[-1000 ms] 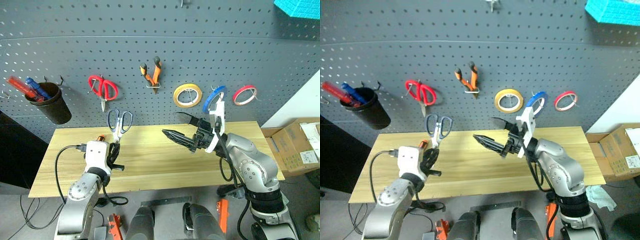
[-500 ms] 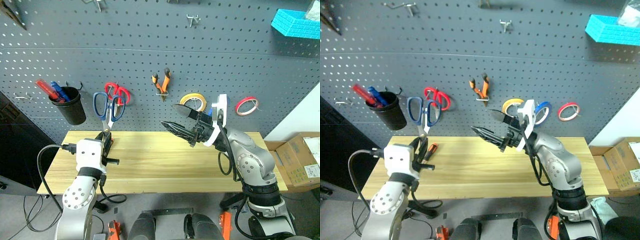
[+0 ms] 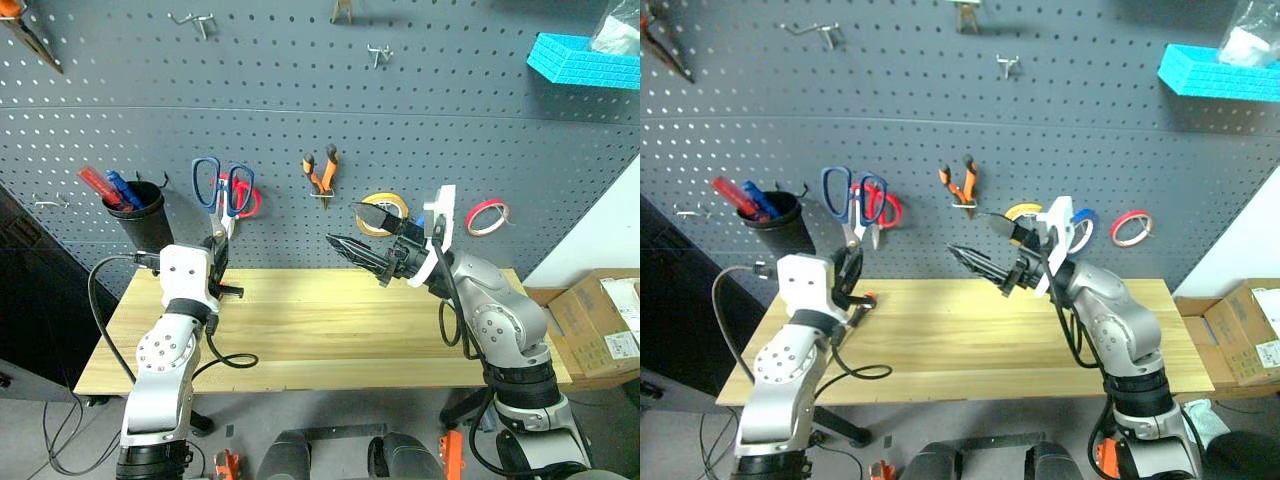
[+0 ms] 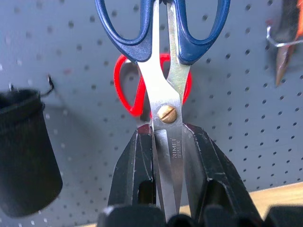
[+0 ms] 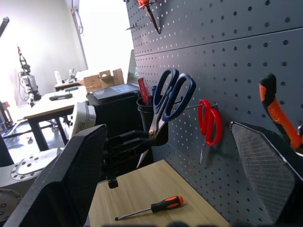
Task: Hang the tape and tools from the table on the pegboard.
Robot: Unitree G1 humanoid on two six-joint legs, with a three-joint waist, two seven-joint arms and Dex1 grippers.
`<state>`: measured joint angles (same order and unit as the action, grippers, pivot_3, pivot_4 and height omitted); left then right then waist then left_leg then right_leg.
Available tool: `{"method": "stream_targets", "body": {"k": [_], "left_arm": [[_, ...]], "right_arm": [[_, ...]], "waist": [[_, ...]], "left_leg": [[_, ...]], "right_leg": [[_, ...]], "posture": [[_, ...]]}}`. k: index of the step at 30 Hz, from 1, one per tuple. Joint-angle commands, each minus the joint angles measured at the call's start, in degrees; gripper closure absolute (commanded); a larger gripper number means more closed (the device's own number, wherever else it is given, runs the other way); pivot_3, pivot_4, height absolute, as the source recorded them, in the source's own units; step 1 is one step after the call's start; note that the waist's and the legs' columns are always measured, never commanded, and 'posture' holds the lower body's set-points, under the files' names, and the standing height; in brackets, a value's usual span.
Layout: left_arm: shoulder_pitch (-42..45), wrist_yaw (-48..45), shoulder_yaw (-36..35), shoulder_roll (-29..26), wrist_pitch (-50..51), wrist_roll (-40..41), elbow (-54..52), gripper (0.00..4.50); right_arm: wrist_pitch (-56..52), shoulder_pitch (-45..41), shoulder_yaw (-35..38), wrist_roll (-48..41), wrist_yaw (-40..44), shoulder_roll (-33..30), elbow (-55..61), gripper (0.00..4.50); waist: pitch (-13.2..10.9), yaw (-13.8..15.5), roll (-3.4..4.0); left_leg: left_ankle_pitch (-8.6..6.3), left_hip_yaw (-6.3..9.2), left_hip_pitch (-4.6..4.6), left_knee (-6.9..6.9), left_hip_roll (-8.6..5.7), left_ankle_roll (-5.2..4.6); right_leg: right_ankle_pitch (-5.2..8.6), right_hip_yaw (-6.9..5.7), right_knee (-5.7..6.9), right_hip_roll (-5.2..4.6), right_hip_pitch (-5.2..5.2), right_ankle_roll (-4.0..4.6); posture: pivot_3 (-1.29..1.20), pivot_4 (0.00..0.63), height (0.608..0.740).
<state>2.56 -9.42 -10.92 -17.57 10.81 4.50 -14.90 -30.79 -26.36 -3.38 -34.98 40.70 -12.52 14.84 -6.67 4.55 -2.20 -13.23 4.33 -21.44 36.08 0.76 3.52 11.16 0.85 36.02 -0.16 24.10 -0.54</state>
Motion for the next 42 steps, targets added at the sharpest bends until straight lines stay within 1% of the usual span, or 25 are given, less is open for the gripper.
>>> {"method": "stream_targets", "body": {"k": [1, 9, 19, 24, 31, 33, 34, 36, 39, 42], "left_arm": [[0.0, -0.2, -0.2, 0.4, -0.8, 0.7, -1.8, 4.04], [-0.7, -1.0, 0.0, 1.3, -1.1, 1.2, 0.0, 4.04], [2.0, -2.2, -0.1, 1.3, -2.0, 2.3, 6.9, 4.04], [5.2, -4.2, 0.6, 0.2, -2.0, 2.4, 10.7, 4.04], [11.3, -4.9, -0.2, -1.2, -3.3, 2.1, 17.4, 4.04], [13.0, -4.9, -0.4, -1.6, -4.0, 1.9, 19.4, 3.33], [13.7, -4.9, -0.4, -1.7, -4.3, 1.8, 20.2, 3.10], [15.0, -5.0, -0.4, -2.0, -4.8, 1.9, 21.7, 2.49], [16.1, -5.0, -0.4, -2.3, -5.5, 1.9, 23.2, 1.53], [16.4, -5.0, -0.2, -2.4, -5.9, 1.9, 23.8, 0.46]], "right_arm": [[1.1, -0.7, 1.4, -0.5, -0.5, -0.4, 1.5, 0.00], [0.8, -0.3, 1.3, -0.8, -1.4, -1.1, 2.7, 0.00], [0.6, -0.3, 1.7, -0.9, -2.5, -1.9, 3.1, 0.00], [0.4, -0.3, 1.8, -1.0, -2.8, -2.3, 3.2, 0.00], [-0.9, -0.2, 1.6, -2.4, -2.3, -2.9, 4.2, 0.00], [-1.3, -0.3, 1.8, -3.3, -2.4, -2.8, 4.6, 0.00], [-1.5, -0.3, 1.9, -3.5, -2.4, -2.8, 4.7, 0.00], [-1.8, -0.4, 2.0, -4.2, -2.5, -2.8, 4.8, 0.00], [-2.0, -0.5, 2.0, -4.4, -2.6, -3.0, 4.9, 0.00], [-2.1, -0.3, 2.0, -4.4, -2.8, -3.3, 5.1, 0.00]], "waist": [[0.0, 0.0, 0.01], [0.2, 0.0, -0.01], [0.2, -0.1, -0.01], [0.2, -0.2, -0.01], [0.2, -0.4, 0.00], [0.2, -0.5, 0.00], [0.2, -0.6, 0.00], [0.2, -0.7, 0.00], [0.2, -1.0, 0.01], [0.2, -1.5, 0.01]], "left_leg": [[0.00, 0.00, 0.00, 0.00, 0.00, 0.00], [0.00, 0.00, 0.04, 0.01, 0.00, 0.00], [0.00, -0.03, 0.14, 0.02, 0.00, 0.00], [0.00, -0.05, 0.17, 0.01, 0.00, 0.00], [0.00, -0.06, 0.23, 0.01, 0.00, -0.01], [0.00, -0.06, 0.31, 0.01, 0.00, -0.01], [0.00, -0.06, 0.37, 0.00, 0.00, -0.01], [0.00, -0.06, 0.44, 0.00, 0.00, -0.01], [-0.01, -0.06, 0.56, 0.00, 0.00, -0.01], [0.00, -0.06, 0.60, 0.00, 0.00, -0.01]], "right_leg": [[0.00, 0.00, 0.00, 0.00, 0.00, 0.00], [-0.02, 0.03, 0.04, 0.00, -0.03, -0.02], [0.00, 0.05, 0.05, 0.01, -0.10, 0.01], [-0.01, 0.06, 0.06, 0.01, -0.12, 0.00], [-0.01, 0.08, 0.07, 0.02, -0.16, -0.01], [-0.01, 0.07, 0.06, 0.02, -0.25, -0.01], [0.00, 0.08, 0.06, 0.02, -0.31, 0.00], [0.10, 0.07, 0.05, 0.02, -0.37, 0.16], [0.11, 0.07, 0.04, 0.01, -0.50, 0.17], [0.11, 0.07, 0.03, 0.01, -0.55, 0.17]], "posture": [[0.21, 0.024, 0.740], [0.19, 0.022, 0.740], [0.17, 0.028, 0.740], [0.17, 0.038, 0.740], [0.16, 0.047, 0.740], [0.15, 0.049, 0.740], [0.15, 0.051, 0.740], [0.15, 0.052, 0.740], [0.14, 0.055, 0.740], [0.14, 0.056, 0.740]]}}
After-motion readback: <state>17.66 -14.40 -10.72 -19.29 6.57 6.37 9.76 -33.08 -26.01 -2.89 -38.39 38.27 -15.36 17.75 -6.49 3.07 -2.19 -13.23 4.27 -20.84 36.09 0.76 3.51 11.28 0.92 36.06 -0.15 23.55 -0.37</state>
